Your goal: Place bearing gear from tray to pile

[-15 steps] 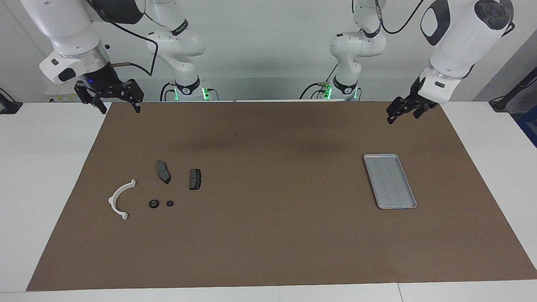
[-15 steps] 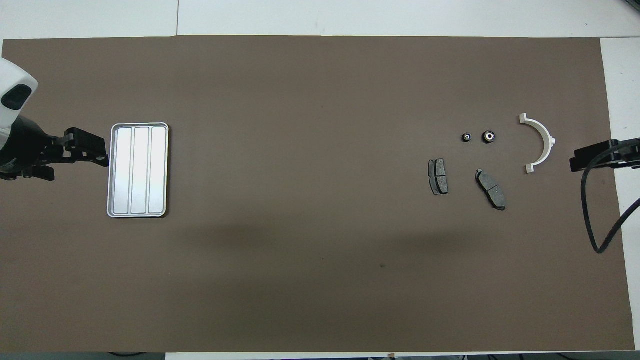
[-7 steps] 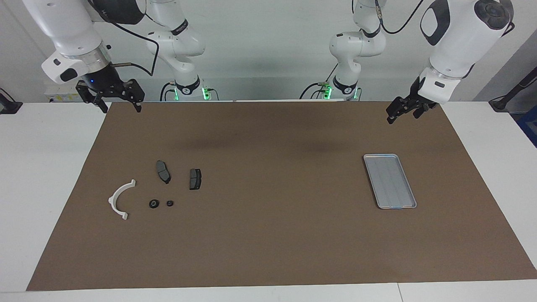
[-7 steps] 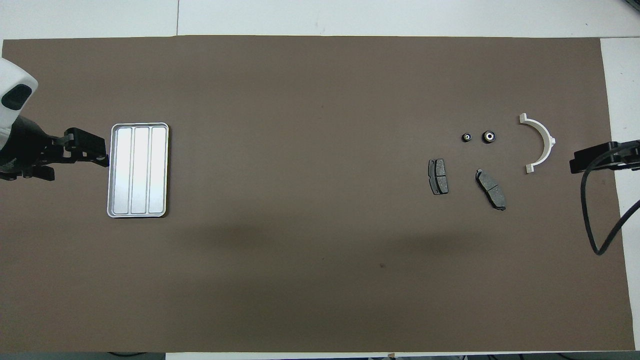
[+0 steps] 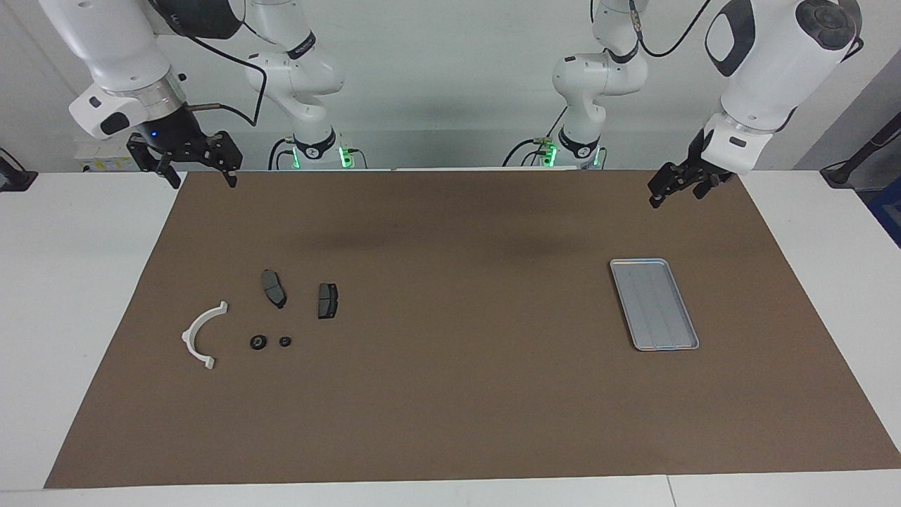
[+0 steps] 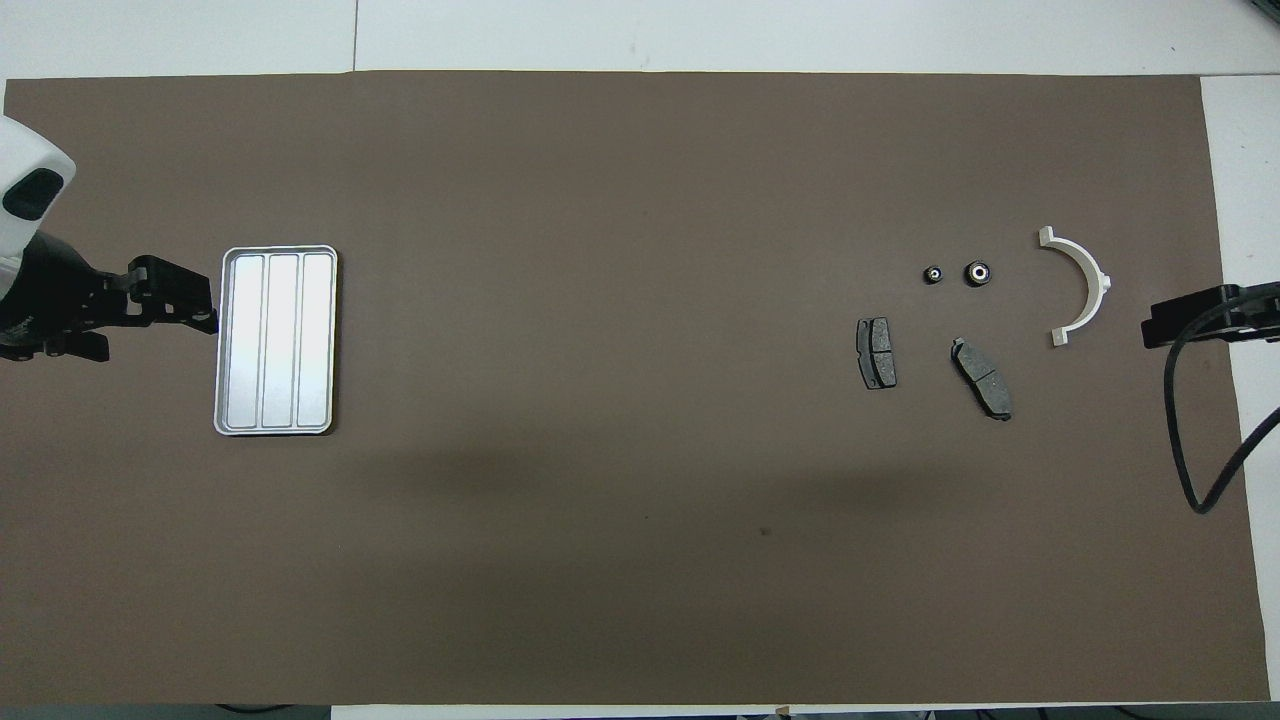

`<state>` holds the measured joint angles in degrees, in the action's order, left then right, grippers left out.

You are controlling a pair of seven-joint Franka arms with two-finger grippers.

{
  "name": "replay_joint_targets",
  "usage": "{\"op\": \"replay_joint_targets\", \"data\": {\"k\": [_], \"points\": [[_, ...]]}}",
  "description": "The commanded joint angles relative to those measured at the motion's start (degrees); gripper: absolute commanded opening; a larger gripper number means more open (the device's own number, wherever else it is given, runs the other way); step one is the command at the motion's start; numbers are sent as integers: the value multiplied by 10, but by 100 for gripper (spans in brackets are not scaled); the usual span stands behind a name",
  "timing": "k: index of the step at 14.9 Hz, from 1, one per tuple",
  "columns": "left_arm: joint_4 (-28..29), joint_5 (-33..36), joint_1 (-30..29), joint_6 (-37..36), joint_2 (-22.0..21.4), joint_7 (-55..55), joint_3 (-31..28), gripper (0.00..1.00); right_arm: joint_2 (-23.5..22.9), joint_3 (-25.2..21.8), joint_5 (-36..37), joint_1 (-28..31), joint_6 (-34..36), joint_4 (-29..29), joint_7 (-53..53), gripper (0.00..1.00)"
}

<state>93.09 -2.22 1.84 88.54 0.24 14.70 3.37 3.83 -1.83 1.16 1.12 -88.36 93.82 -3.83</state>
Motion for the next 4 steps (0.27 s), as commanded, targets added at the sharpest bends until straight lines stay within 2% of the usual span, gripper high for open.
{"op": "replay_joint_targets", "data": {"k": [1,4], "points": [[13,-5,-3,-3,-15,-3,1,100,14,7,6,6,-2,16,11,100],[13,-5,-3,-3,-15,-4,1,100,16,7,6,6,-2,20,11,100]]}}
